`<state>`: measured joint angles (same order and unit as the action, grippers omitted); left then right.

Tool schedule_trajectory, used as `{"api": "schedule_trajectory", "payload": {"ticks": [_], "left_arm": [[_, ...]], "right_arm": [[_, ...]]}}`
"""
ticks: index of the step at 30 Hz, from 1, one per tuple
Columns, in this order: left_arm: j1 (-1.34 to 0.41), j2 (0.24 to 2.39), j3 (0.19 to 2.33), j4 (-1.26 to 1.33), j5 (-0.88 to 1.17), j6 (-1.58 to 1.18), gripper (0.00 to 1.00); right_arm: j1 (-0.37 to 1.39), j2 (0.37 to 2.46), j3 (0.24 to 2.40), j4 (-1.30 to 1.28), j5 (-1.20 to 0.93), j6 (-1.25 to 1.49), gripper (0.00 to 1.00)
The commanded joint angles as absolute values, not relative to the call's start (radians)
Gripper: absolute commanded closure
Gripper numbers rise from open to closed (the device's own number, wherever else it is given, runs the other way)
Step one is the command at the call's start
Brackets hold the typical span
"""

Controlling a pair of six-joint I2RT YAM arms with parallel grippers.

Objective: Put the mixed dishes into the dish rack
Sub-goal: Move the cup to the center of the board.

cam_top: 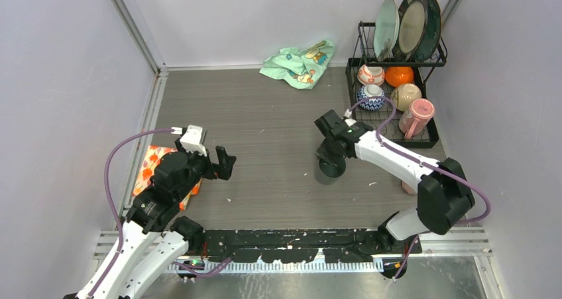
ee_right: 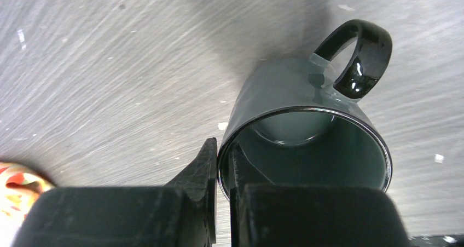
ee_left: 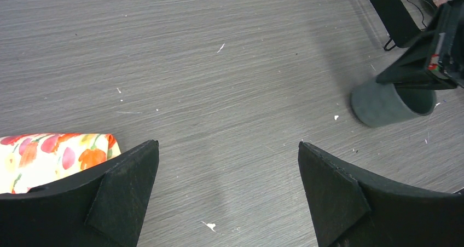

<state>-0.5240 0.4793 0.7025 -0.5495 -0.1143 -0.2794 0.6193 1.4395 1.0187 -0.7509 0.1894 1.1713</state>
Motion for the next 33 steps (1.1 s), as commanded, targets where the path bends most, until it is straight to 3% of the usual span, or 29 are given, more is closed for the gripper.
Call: {"api": "schedule_trajectory", "payload": {"ticks": [1,5,10,15,21,29,33], "left_arm": [[-0.53,0.466,0.701,-0.509,-0.109,-0.262,0.01],[-0.529,0.471,0.703,-0.511,-0.116,-0.261,0.01],[-0.53,0.468,0.705,-0.52,-0.139,-0.278,0.0],[-0.529,0.503,0.741,-0.556,-0.162,-0.31,0.0],[-0.529,0.569,0.78,-0.601,-0.163,-0.368,0.0],[-0.529,0.692,0.823,-0.568,0.021,-0.516,0.08],[-0.529,0.77,0.863,-0.532,0.089,-0.557,0.11]], "right_arm": [[0.684,1.525,1.1,-0.589,0.167,1.264,0.99],[0.722,1.617,1.17,-0.568,0.162,1.263,0.98],[0.733,1.67,1.237,-0.571,0.142,1.229,0.87],[0.733,1.638,1.256,-0.597,0.168,1.196,0.63],[0.733,1.56,1.252,-0.595,0.18,1.116,0.47],[0.733,1.423,1.254,-0.636,0.339,0.985,0.22],[0.731,1.326,1.195,-0.602,0.383,0.929,0.03]]}}
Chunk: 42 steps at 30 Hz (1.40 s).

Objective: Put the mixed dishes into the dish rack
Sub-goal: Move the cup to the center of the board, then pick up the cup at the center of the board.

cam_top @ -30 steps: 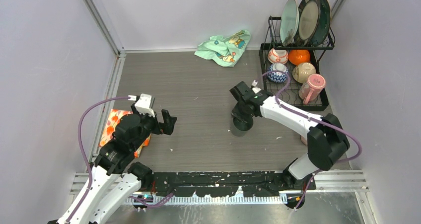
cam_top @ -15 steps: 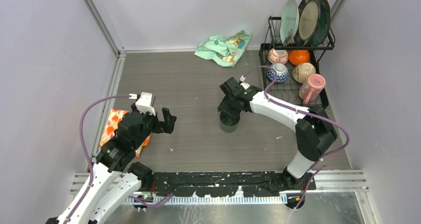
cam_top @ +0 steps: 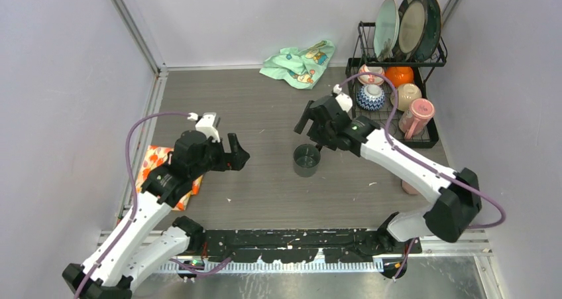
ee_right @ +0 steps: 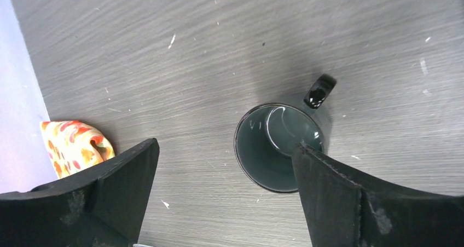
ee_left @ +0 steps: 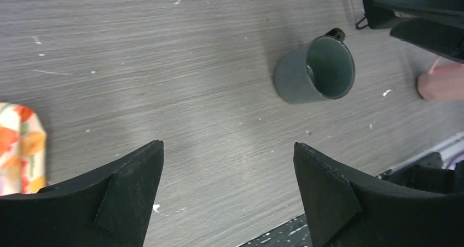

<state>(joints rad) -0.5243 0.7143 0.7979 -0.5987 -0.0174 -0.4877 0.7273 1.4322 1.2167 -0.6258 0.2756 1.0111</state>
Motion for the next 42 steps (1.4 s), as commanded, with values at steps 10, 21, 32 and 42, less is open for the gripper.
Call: {"api": "schedule_trajectory", "payload": {"ticks": [10,21,32,42], "left_arm": [[-0.531,0.934,0.887,-0.394,0.145,-0.584,0.15],[-0.597,1.203,0.974,-0.323,0.157,-0.606,0.24],[-0.7,1.47,1.101,-0.287,0.153,-0.617,0.31],[-0.726,1.6,1.142,-0.29,0.118,-0.619,0.35]], "right_arm": [[0.726,1.07,0.999,-0.469,0.329,0.847,0.0],[0.721,0.898,0.862,-0.424,0.377,0.9,0.0],[0.721,0.824,0.84,-0.47,0.383,0.851,0.0],[0.72,0.773,0.8,-0.48,0.418,0.863,0.0]]}}
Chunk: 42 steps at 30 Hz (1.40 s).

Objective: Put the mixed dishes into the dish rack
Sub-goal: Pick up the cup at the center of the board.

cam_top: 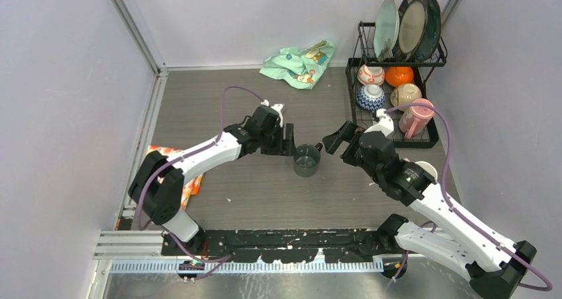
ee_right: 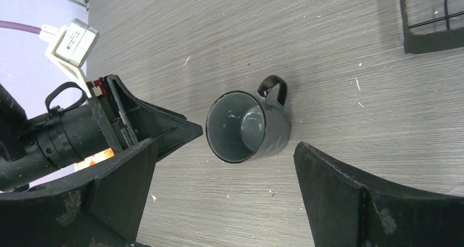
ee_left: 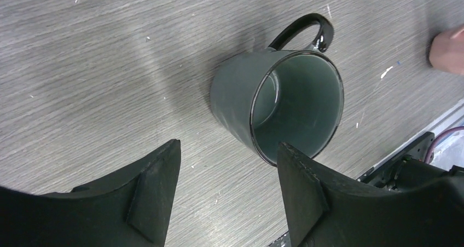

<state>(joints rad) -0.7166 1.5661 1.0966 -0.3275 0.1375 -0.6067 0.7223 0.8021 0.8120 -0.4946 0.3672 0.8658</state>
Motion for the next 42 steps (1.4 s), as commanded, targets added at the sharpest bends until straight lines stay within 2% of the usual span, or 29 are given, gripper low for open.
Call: {"api": "schedule_trajectory", "payload": {"ticks": [1,9,17,20,25,28,35,39,42], "left_arm": [[-0.729,1.612,1.143,-0.283,0.123,-0.624,0.35],[-0.766,1.736,1.219,-0.305,0.141,-0.628,0.38],[-0.773,1.777,1.249,-0.357,0.106,-0.602,0.5],[-0.773,1.773,1.245,-0.357,0.11,-0.591,0.58],[-0.773,1.739,1.239,-0.347,0.091,-0.535,0.89],[-0.773,1.703,1.231,-0.329,0.076,-0.464,1.0],[-0.773,1.504,1.109,-0.141,-0.048,-0.123,1.0],[-0.773,1.321,0.934,0.148,-0.091,0.104,1.0],[-0.773,1.207,0.746,0.42,-0.08,0.275,1.0]], "right_arm": [[0.719,0.771,0.797,-0.481,0.422,0.861,0.0],[0.719,0.766,0.795,-0.492,0.436,0.862,0.0],[0.719,0.766,0.781,-0.49,0.432,0.882,0.0],[0.72,0.772,0.78,-0.507,0.467,0.918,0.0],[0.72,0.79,0.779,-0.504,0.445,0.93,0.0],[0.719,0.801,0.782,-0.486,0.412,0.923,0.0],[0.635,0.885,0.902,-0.513,0.274,0.831,0.0],[0.46,0.938,0.95,-0.492,-0.049,0.82,0.01],[0.367,0.996,0.973,-0.454,-0.293,0.794,0.05]]}}
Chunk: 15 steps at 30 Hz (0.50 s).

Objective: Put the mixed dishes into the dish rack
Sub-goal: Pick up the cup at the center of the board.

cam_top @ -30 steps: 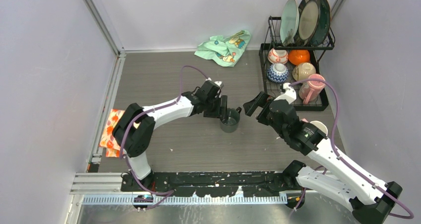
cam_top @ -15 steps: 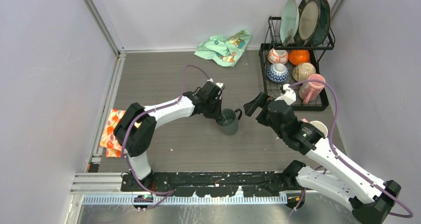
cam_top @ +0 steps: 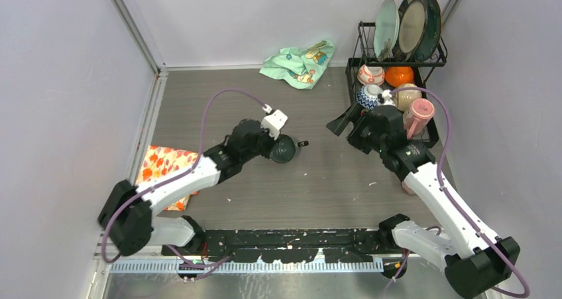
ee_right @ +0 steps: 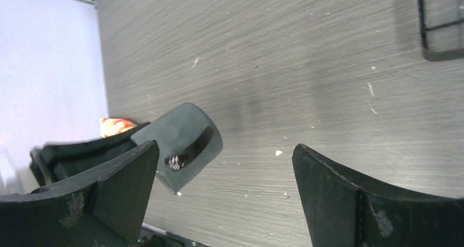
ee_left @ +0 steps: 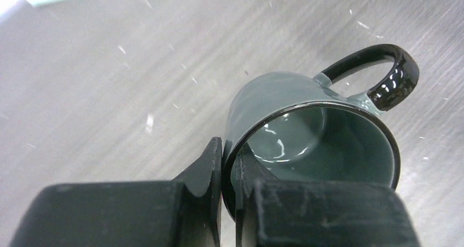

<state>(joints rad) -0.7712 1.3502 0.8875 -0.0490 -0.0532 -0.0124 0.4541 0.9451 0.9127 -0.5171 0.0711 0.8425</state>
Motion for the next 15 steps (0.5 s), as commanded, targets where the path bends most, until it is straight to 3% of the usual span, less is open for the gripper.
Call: {"api": "schedule_trajectory", "payload": {"ticks": [1,5,11,15], "left_arm": [[-0.773,1.181,0.7,0.504,-0.083,0.339,1.0],[-0.773,1.104,0.646,0.553,-0.063,0.477,1.0],[-0.773,1.056,0.574,0.669,-0.041,0.581,1.0],[-0.773,1.032,0.56,0.646,0.048,0.631,1.0]], "right_arm": [[0.35,1.018,0.984,-0.448,-0.356,0.783,0.07],[0.345,1.085,1.006,-0.404,-0.591,0.791,0.18],[0.346,1.168,0.954,-0.193,-0.891,1.019,0.43],[0.346,1.236,0.947,-0.183,-0.972,1.058,0.44]]}}
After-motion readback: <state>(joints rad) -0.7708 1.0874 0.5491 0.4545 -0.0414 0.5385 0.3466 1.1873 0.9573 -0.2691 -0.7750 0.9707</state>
